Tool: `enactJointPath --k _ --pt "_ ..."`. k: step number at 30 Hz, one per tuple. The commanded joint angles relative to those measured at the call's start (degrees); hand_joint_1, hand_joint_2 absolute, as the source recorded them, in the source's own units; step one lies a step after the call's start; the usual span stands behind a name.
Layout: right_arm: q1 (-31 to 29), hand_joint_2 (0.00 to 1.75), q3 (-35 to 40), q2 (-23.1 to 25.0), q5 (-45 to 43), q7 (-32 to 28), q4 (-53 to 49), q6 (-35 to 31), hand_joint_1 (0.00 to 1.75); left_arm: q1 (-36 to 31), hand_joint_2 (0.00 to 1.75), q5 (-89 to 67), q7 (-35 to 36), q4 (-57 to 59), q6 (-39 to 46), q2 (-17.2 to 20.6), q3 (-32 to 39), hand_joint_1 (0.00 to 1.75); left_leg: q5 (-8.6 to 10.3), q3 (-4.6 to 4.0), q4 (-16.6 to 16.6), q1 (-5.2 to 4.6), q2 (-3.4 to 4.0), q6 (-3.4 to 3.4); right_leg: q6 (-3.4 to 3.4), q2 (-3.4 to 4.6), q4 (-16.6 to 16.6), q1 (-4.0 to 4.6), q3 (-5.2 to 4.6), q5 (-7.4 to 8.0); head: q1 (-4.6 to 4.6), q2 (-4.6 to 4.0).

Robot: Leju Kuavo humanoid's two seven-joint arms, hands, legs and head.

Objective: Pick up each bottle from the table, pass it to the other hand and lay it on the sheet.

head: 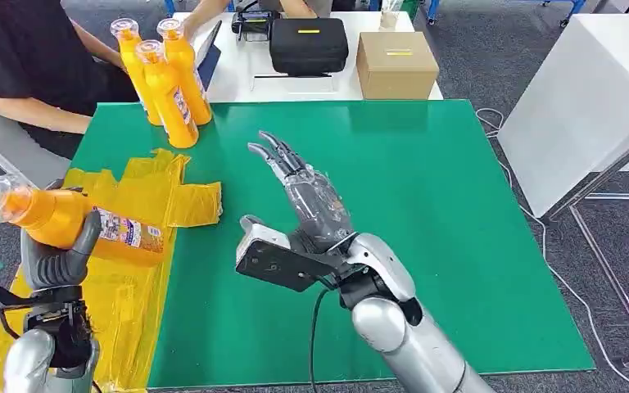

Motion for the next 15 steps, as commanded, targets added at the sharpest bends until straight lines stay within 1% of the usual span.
enactJointPath --k 1,2,3,4,6,7,9,10,11,12,13,15 --pt "0.36 0.0 -4.44 -2.71 0.96 1.45 -4.01 -0.03 0.0 -9.75 1.75 -5.25 -0.45 13.93 1.77 2.52 0.28 1.75 0.01 0.09 -0.01 0.04 -0.24 -0.13 -0.04 -0.28 -0.02 0.03 0.17 -0.06 0.0 0.0" --pt "0.68 0.0 -4.99 -2.72 1.07 1.94 -4.52 -0.12 0.0 -11.14 1.75 -5.16 -0.49 15.88 1.62 2.41 -0.12 1.75 -0.03 0.15 0.04 0.08 -0.35 -0.21 -0.07 -0.4 0.01 0.07 0.28 -0.13 0.02 0.0" --pt "1.2 0.0 -5.39 -3.09 1.15 2.22 -5.19 -0.25 0.0 -12.53 1.75 -5.71 -0.85 18.02 1.4 2.66 -1.12 1.75 0.02 0.09 -0.01 0.03 -0.28 -0.13 -0.04 -0.31 -0.02 0.03 0.18 -0.06 0.0 0.0" --pt "1.69 0.0 -5.62 -3.66 1.22 2.38 -5.78 -0.4 0.0 -13.95 1.75 -6.68 -1.61 19.99 1.96 2.79 -2.27 1.75 -0.03 0.19 0.02 0.06 -0.3 -0.21 -0.07 -0.35 0.01 0.06 0.28 -0.12 -0.02 0.0" --pt "2.43 0.0 -6.05 -4.29 1.21 2.58 -6.25 -0.92 0.0 -15.28 1.75 -9.82 -2.88 21.63 3.98 3.39 -4.34 1.75 0.03 0.09 0.0 0.02 -0.33 -0.13 -0.03 -0.36 -0.02 0.03 0.17 -0.06 -0.02 0.0" --pt "3.03 0.0 -6.56 -4.5 1.07 2.59 -6.66 -1.57 0.0 -16.04 1.75 -14.24 -3.79 22.32 6.59 3.92 -6.35 1.75 -0.01 0.18 0.03 0.06 -0.44 -0.19 -0.06 -0.49 0.0 0.07 0.3 -0.13 -0.02 0.0" --pt "3.87 0.0 -7.25 -4.98 1.0 2.58 -7.25 -1.92 0.0 -17.15 1.75 -22.38 -4.24 23.06 10.27 4.86 -10.07 1.75 -0.03 0.19 0.04 0.07 -0.41 -0.2 -0.05 -0.46 -0.01 0.07 0.32 -0.14 -0.02 0.02" --pt "4.02 0.0 -7.37 -5.1 1.0 2.58 -7.34 -1.94 0.0 -17.3 1.75 -22.59 -4.13 23.08 10.42 4.68 -10.22 1.75 -0.04 0.2 0.04 0.08 -0.37 -0.18 -0.05 -0.42 -0.02 0.08 0.32 -0.13 -0.02 0.0" --pt "5.21 0.0 -8.61 -4.82 0.94 2.57 -8.36 -2.39 0.0 -17.91 1.75 -33.11 -4.66 23.72 14.87 5.93 -14.19 1.75 0.0 0.12 0.02 0.03 -0.31 -0.12 -0.02 -0.36 -0.01 0.04 0.22 -0.09 -0.02 0.0" --pt "6.01 0.0 -9.7 -4.56 0.99 2.53 -9.14 -2.54 0.0 -17.87 1.75 -37.95 -4.92 23.78 16.62 6.0 -15.74 1.75 -0.05 0.18 0.06 0.08 -0.4 -0.18 -0.04 -0.46 0.0 0.08 0.32 -0.16 0.0 0.0" --pt "6.74 0.0 -10.85 -4.63 1.02 2.46 -10.01 -2.72 0.0 -17.66 1.75 -43.12 -4.76 24.07 18.38 6.22 -17.78 1.75 0.01 0.1 0.02 0.04 -0.37 -0.12 -0.02 -0.43 -0.02 0.05 0.21 -0.1 -0.02 0.0" --pt "7.76 0.0 -12.75 -4.79 0.55 1.27 -10.57 -2.52 0.0 -16.39 1.75 -47.49 -4.31 24.28 19.85 5.88 -19.7 1.75 -0.09 0.27 0.06 0.08 -0.51 -0.23 -0.05 -0.58 0.0 0.09 0.43 -0.23 -0.02 0.0"
